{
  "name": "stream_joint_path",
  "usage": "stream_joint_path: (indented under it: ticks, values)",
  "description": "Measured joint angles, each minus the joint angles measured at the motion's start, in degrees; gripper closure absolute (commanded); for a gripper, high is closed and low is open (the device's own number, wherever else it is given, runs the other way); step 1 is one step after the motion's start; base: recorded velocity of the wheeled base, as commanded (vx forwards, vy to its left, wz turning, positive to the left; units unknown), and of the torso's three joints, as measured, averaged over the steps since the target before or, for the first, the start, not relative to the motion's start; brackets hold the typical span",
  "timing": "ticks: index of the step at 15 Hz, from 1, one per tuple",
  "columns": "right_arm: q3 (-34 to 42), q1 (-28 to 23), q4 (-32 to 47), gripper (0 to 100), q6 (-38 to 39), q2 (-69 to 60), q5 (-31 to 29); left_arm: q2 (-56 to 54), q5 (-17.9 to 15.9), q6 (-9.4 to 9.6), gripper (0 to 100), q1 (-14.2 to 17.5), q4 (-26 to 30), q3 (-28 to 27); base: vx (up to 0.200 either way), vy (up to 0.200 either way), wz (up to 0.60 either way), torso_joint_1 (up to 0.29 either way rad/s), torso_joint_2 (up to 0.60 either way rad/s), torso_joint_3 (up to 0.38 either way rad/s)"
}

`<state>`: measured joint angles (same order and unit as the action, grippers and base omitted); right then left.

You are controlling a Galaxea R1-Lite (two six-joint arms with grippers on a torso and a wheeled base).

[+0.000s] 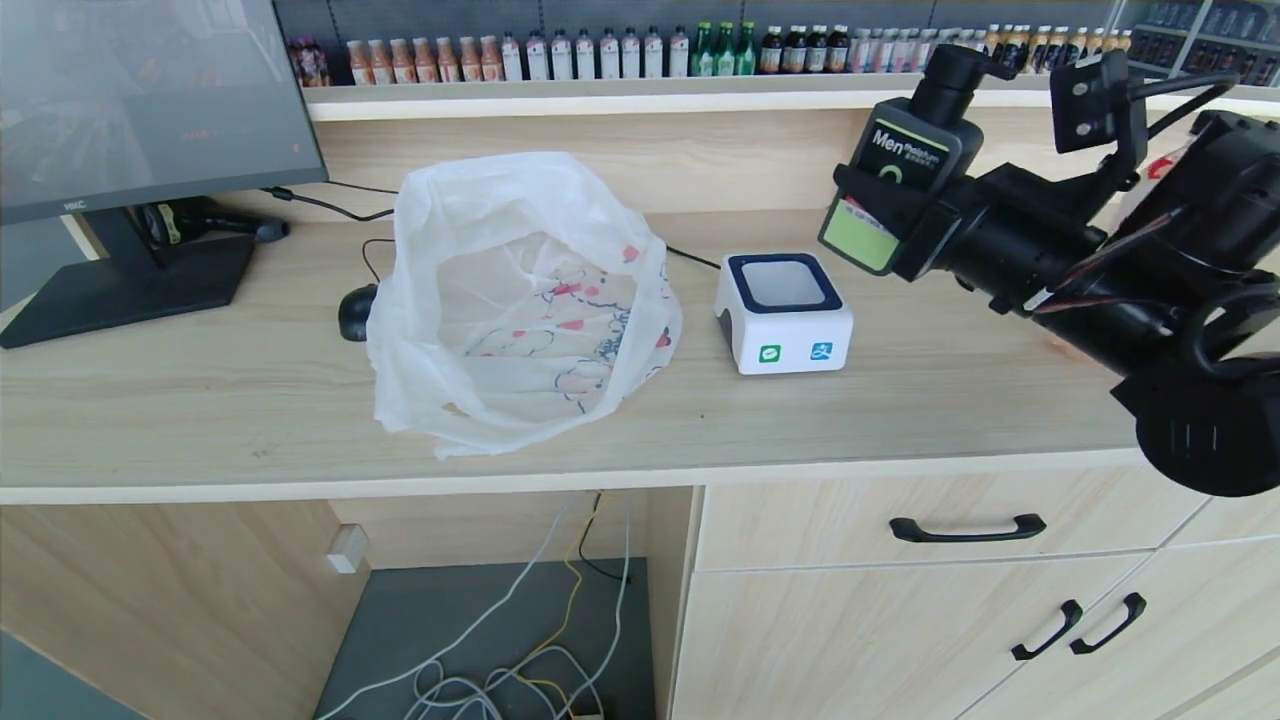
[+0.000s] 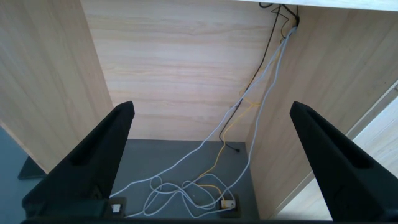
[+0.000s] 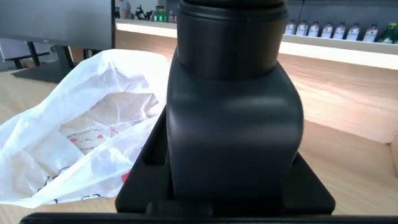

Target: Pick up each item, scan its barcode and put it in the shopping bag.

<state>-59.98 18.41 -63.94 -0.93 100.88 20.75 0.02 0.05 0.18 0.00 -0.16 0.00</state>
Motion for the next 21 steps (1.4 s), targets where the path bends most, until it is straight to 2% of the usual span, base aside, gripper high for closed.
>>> stream_joint_path:
  ticks: [3,7,11,16,21]
  values:
    - [8.2,2.6,-12.8,100,-4.0,-1.3,-8.4,0.0,0.0,0.04,0,0.0,0.0,0.0,0.0,0.0,0.0,0.0,0.0,0.0]
    - [16.0,6.3,-24.5,100,-7.5,-1.4,-12.3,0.0,0.0,0.09,0,0.0,0.0,0.0,0.0,0.0,0.0,0.0,0.0,0.0]
    - [18.8,9.0,-26.1,100,-6.5,-0.9,-18.2,0.0,0.0,0.04,0,0.0,0.0,0.0,0.0,0.0,0.0,0.0,0.0,0.0]
    - [21.3,9.4,-26.0,100,-6.8,-0.7,-20.5,0.0,0.0,0.02,0,0.0,0.0,0.0,0.0,0.0,0.0,0.0,0.0,0.0]
    - [21.6,9.3,-26.0,100,-6.1,-0.4,-20.6,0.0,0.0,-0.07,0,0.0,0.0,0.0,0.0,0.2,0.0,0.004,0.0,0.001]
